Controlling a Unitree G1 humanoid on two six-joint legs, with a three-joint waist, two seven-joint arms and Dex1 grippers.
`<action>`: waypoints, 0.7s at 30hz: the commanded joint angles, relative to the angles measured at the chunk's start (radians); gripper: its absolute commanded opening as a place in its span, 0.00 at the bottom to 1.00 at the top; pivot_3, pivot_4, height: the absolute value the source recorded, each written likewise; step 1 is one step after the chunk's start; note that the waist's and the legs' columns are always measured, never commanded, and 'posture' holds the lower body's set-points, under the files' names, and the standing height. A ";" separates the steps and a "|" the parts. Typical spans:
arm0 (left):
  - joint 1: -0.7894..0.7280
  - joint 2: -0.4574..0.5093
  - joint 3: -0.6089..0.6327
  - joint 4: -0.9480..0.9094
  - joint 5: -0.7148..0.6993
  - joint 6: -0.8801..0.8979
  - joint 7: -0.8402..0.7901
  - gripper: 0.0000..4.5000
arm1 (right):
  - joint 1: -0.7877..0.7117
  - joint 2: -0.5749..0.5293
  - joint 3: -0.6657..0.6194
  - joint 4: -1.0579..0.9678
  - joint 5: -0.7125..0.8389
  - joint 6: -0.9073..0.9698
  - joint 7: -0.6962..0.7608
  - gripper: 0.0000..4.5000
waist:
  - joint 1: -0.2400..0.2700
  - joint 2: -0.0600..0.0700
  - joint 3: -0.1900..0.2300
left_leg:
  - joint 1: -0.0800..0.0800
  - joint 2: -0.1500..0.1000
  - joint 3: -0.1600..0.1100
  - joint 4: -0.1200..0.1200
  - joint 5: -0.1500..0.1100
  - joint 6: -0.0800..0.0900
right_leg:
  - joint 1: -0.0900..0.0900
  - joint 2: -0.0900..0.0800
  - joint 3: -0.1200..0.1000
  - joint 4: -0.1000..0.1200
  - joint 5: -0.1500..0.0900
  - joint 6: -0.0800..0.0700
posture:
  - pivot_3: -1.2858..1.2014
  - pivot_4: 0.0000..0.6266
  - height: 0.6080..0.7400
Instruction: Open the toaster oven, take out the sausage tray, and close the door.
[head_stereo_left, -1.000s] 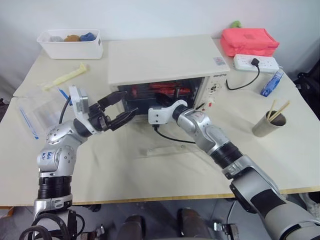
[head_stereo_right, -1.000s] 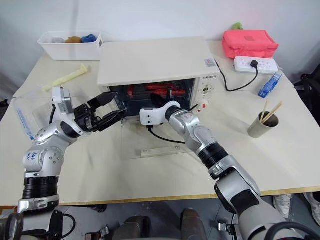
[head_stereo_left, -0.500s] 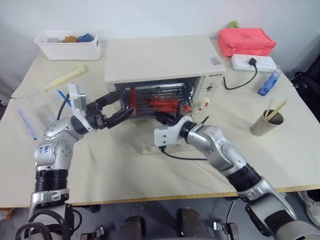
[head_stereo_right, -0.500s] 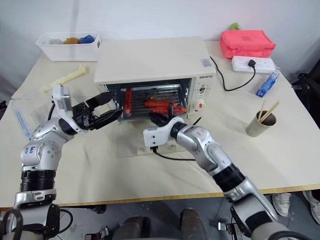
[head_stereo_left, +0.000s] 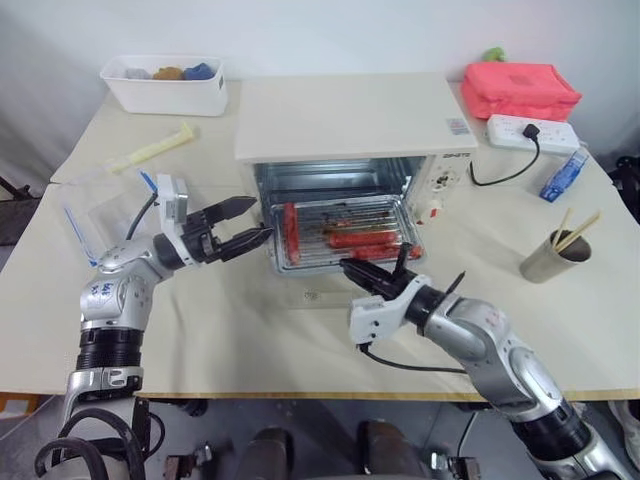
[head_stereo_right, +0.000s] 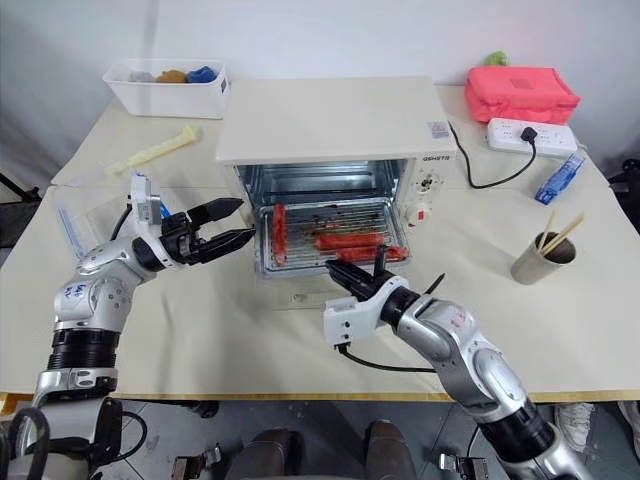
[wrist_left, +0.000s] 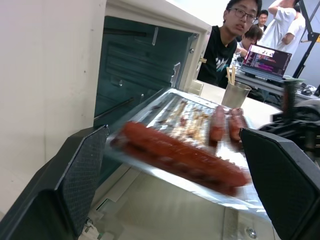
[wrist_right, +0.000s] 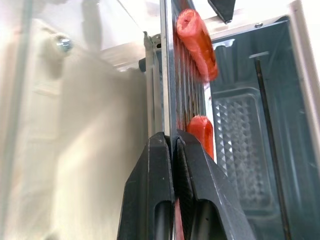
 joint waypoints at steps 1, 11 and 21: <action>0.009 0.016 0.027 -0.050 -0.043 0.083 0.012 1.00 | 0.037 -0.017 -0.060 -0.094 0.002 -0.014 -0.007 0.01 | 0.000 0.000 0.000 | 0.000 0.000 0.000 0.000 0.000 0.000 | 0.000 0.000 0.000 0.000 0.000 0.000 | 0.52 0.24 1.00; 0.044 0.086 0.161 -0.244 -0.417 0.898 0.333 1.00 | 0.070 -0.050 -0.074 -0.123 0.034 -0.078 0.038 0.01 | -0.010 -0.001 0.000 | 0.000 0.001 -0.001 0.000 0.000 0.000 | 0.000 0.000 0.001 0.001 0.000 0.000 | 0.52 0.24 1.00; 0.038 -0.074 0.371 -0.253 -0.573 1.224 0.698 1.00 | 0.020 -0.060 -0.082 -0.087 0.078 -0.155 0.040 0.01 | -0.010 -0.001 0.000 | 0.002 0.000 -0.002 0.000 0.000 -0.001 | 0.000 0.000 0.002 0.002 0.000 0.000 | 0.52 0.24 1.00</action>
